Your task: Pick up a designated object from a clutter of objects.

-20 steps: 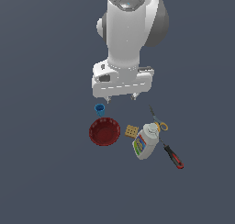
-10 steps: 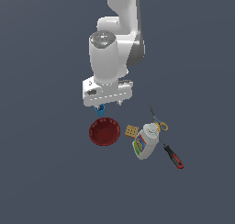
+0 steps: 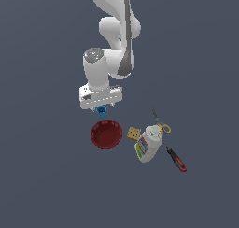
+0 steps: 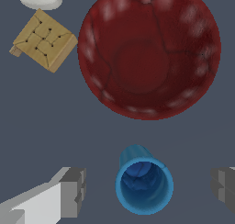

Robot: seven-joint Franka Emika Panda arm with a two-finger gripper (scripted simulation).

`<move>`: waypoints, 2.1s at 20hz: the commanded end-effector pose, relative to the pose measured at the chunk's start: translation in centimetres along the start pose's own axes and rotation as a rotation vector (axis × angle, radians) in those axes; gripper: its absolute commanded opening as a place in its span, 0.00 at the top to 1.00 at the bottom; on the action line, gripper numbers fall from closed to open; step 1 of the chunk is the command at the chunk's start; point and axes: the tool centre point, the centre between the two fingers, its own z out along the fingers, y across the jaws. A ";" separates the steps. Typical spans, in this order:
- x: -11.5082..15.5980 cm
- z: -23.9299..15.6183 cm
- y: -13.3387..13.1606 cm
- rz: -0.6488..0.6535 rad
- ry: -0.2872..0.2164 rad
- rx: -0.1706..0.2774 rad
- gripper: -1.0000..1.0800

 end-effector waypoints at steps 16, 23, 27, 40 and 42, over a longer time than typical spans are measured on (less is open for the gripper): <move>-3.4 3.0 0.7 -0.027 -0.002 -0.002 0.04; -3.6 5.5 0.7 -0.027 -0.002 -0.003 0.04; -3.6 6.7 0.7 -0.028 -0.002 -0.003 0.04; -3.6 7.3 0.7 -0.028 -0.002 -0.003 1.00; -3.6 7.3 0.7 -0.028 -0.002 -0.003 1.00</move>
